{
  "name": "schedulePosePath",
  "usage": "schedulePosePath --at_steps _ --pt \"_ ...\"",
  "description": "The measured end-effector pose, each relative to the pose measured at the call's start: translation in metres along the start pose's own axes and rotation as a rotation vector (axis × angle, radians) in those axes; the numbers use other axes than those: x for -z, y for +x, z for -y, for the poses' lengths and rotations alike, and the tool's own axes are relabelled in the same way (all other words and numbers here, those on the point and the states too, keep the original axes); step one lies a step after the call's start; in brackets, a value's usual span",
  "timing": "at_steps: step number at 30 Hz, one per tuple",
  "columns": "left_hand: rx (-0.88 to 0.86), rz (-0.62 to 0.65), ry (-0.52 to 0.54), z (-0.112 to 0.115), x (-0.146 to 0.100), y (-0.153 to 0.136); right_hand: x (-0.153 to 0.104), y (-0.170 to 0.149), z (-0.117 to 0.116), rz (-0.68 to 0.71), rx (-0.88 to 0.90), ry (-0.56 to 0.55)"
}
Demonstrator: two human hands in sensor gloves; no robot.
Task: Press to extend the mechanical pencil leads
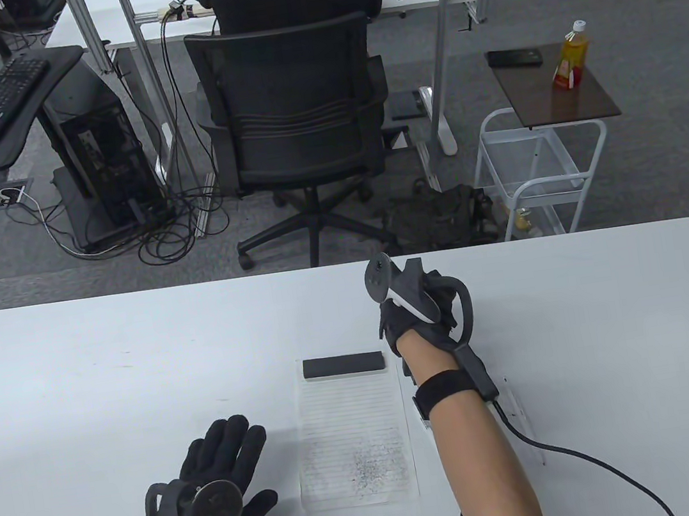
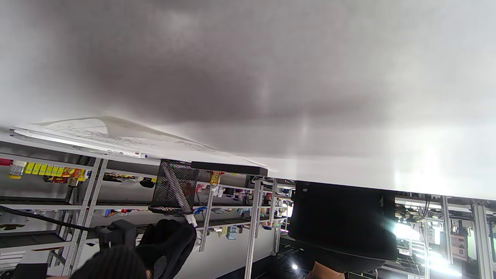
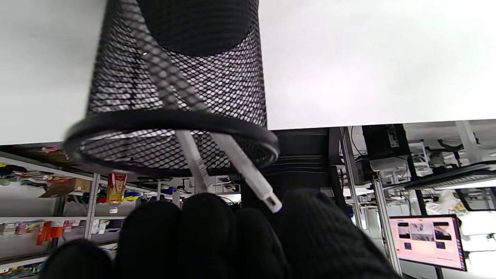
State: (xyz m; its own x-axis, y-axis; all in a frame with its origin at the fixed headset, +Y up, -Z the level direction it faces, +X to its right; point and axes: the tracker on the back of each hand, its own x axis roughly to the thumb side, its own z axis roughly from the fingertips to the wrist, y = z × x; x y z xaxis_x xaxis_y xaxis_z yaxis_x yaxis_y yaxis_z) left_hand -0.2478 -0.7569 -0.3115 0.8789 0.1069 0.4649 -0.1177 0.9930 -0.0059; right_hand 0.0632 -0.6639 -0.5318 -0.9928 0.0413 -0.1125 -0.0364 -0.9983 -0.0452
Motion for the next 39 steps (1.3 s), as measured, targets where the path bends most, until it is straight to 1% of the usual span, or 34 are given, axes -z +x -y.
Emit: schedulePosePath --at_steps 8,13,18,21,24,27,30,35,39 --pt "-0.003 -0.004 -0.003 0.000 0.000 -0.001 0.007 0.010 -0.012 -0.043 -0.060 -0.020" --pt "-0.003 -0.004 -0.007 0.000 0.000 -0.001 0.007 0.014 -0.017 -0.037 -0.071 -0.039" --pt "-0.004 -0.003 -0.007 0.000 0.000 -0.001 0.006 0.018 -0.016 -0.002 -0.121 -0.077" --pt "-0.006 -0.004 -0.009 0.000 0.000 -0.001 0.003 0.018 -0.011 0.011 -0.114 -0.085" --pt "-0.006 -0.004 -0.009 0.000 0.000 -0.001 -0.002 0.017 0.000 0.034 -0.093 -0.115" --pt "-0.006 -0.001 -0.010 0.000 0.000 -0.001 -0.011 0.014 0.017 0.075 -0.061 -0.178" --pt "-0.007 0.001 -0.010 0.000 0.000 0.000 -0.022 0.010 0.038 0.098 0.012 -0.215" --pt "-0.009 0.006 -0.009 0.001 0.000 0.001 -0.046 0.001 0.075 0.144 0.171 -0.289" --pt "-0.016 0.004 -0.005 0.001 0.000 0.000 -0.069 -0.006 0.103 0.188 0.216 -0.362"
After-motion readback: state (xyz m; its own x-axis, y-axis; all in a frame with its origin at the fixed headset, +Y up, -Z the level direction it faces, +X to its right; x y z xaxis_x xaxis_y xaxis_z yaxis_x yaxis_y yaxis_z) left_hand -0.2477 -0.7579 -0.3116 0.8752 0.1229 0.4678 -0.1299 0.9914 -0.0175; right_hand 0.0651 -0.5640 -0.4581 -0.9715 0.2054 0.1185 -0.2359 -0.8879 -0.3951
